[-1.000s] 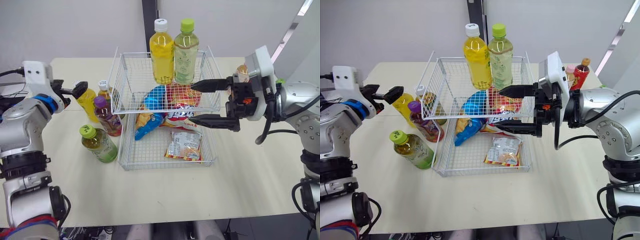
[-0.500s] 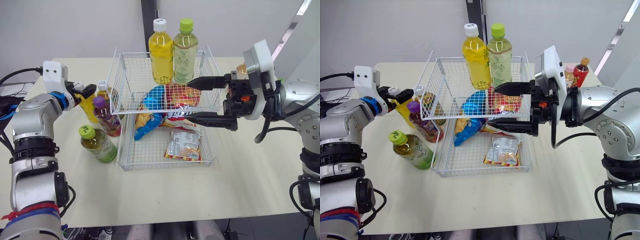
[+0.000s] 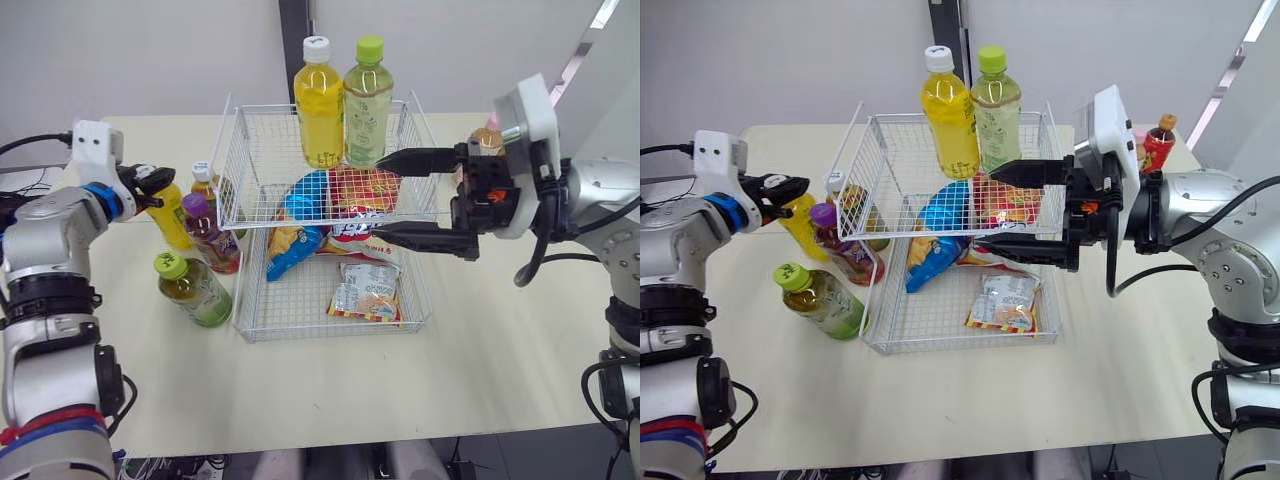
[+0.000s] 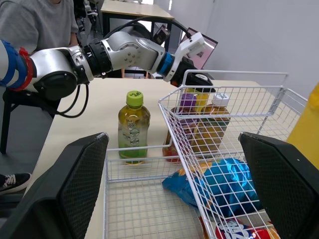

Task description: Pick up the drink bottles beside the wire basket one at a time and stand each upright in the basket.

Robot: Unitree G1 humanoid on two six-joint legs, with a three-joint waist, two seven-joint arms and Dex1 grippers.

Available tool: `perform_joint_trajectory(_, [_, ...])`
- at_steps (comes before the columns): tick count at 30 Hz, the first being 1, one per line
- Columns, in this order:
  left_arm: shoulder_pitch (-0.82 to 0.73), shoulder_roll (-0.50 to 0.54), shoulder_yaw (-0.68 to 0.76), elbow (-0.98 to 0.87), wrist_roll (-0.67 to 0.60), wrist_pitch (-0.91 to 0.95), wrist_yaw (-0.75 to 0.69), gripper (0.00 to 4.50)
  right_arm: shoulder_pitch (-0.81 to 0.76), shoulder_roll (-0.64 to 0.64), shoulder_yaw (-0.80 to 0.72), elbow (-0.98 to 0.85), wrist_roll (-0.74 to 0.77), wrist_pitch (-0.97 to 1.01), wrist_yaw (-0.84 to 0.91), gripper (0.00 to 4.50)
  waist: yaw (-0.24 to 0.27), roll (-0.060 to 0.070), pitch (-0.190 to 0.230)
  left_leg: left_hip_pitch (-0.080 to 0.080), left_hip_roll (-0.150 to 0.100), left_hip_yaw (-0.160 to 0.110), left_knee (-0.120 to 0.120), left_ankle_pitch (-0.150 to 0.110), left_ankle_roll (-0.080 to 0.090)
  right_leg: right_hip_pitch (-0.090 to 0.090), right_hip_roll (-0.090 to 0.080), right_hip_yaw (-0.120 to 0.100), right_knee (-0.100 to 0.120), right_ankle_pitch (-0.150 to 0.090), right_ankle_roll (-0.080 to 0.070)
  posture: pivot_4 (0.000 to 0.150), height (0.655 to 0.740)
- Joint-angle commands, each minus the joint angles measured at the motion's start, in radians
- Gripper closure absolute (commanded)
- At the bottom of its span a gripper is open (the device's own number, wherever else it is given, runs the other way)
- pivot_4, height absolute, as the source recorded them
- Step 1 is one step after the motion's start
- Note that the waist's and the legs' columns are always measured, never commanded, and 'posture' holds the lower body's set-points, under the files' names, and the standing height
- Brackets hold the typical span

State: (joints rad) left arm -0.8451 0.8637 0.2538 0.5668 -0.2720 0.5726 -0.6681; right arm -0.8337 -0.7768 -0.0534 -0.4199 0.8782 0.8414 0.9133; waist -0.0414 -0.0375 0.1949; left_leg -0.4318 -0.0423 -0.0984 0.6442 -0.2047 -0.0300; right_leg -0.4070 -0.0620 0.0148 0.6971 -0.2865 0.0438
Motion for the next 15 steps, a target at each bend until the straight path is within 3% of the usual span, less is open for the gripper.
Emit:
perform_joint_trajectory(1, [-0.058,0.109,0.057,-0.11,-0.043,0.03,-0.063,3.1,0.003,-0.032,-0.053,-0.022,0.005,-0.009,-0.002,0.0,0.0,0.0,0.0,0.0,0.0,0.0,0.0,0.0,0.0,0.0,0.0,0.0,0.0,0.0,0.0,0.15,0.74])
perform_joint_trajectory(6, [-0.205,0.211,0.013,-0.083,-0.067,0.111,-0.191,3.1,0.015,-0.08,-0.085,0.002,-0.017,-0.022,-0.001,0.0,0.008,-0.001,0.0,-0.001,0.0,-0.001,0.0,0.0,0.0,0.0,0.001,-0.001,-0.001,0.0,0.0,0.15,0.74])
perform_joint_trajectory(9, [-0.389,0.26,-0.062,-0.033,-0.056,0.158,-0.308,3.1,0.047,-0.125,-0.125,0.016,-0.026,-0.021,0.006,0.0,0.013,-0.002,0.001,-0.001,-0.001,0.0,0.001,0.0,0.0,0.001,0.001,-0.001,-0.001,0.0,0.0,0.15,0.74])
perform_joint_trajectory(15, [-0.706,0.252,-0.185,0.158,0.038,0.121,-0.395,3.1,0.082,-0.162,-0.178,0.002,0.019,-0.004,0.014,0.0,0.008,-0.001,0.001,-0.001,0.0,0.003,0.0,0.0,0.0,0.001,0.002,-0.001,-0.001,0.0,0.001,0.15,0.74])
